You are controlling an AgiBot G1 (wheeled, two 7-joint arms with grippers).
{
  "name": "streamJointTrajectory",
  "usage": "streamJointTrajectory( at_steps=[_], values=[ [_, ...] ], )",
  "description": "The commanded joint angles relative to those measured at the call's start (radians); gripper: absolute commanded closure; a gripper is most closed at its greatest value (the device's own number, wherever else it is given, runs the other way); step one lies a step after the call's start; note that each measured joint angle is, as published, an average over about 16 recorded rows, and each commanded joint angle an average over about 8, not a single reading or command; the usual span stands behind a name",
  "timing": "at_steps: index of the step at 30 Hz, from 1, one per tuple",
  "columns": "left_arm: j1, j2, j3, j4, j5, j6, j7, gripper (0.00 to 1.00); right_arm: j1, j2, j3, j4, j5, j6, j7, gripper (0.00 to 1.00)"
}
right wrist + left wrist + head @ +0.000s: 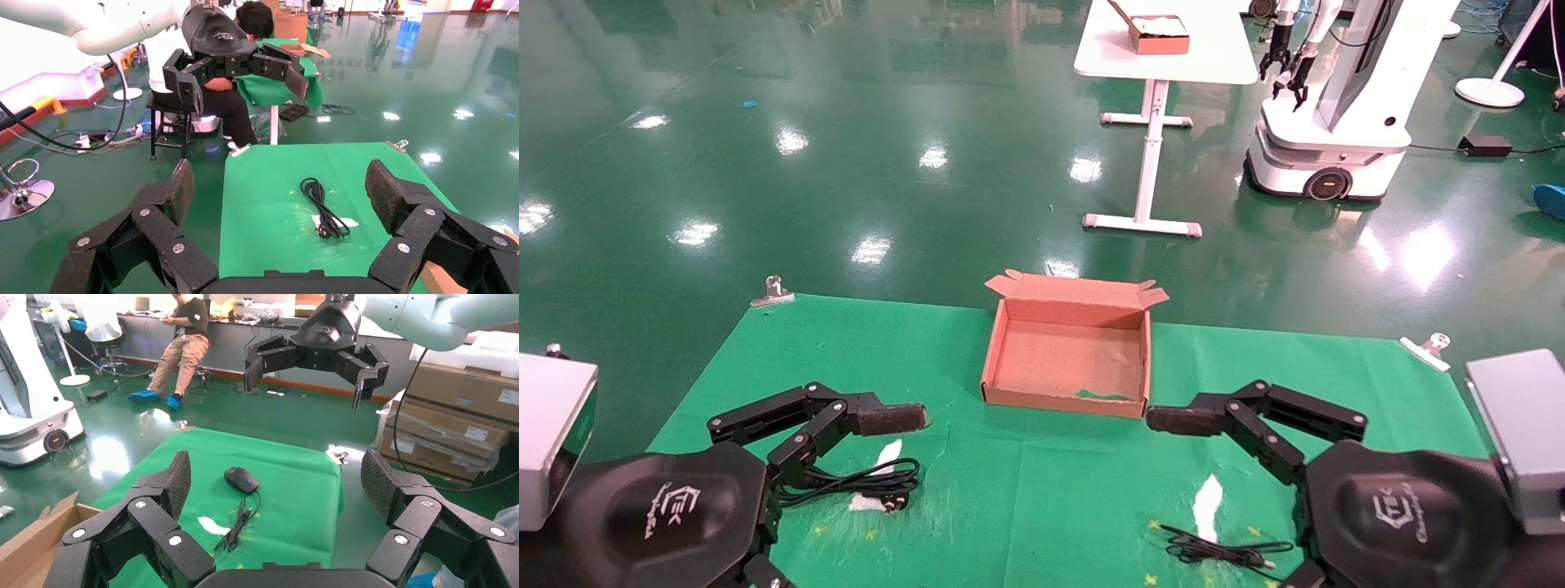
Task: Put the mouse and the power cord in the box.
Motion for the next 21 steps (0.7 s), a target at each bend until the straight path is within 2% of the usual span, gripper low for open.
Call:
streamJointTrajectory(
  at_steps=[1,11,14,17,21],
  values=[
    [0.0,0.0,0.0,0.0,0.0,0.0,0.0,0.0,0.0,0.0,0.0,0.0,0.0,0.0,0.0,0.0],
    [-0.001,-0.002,0.0,-0.001,0.004,0.002,0.002,0.0,0.0,0.0,0.0,0.0,0.0,0.0,0.0,0.0],
    [-0.017,-0.003,0.012,0.001,0.035,0.013,0.011,0.0,0.002,0.001,-0.004,-0.006,-0.013,-0.002,-0.006,0.0],
    [-0.069,-0.007,0.048,0.001,0.126,0.042,0.035,0.0,0.013,0.003,-0.018,-0.024,-0.05,-0.015,-0.024,0.0],
    [-0.196,-0.004,0.149,0.004,0.334,0.081,0.091,0.0,0.054,0.005,-0.059,-0.081,-0.15,-0.052,-0.071,0.0]
  ],
)
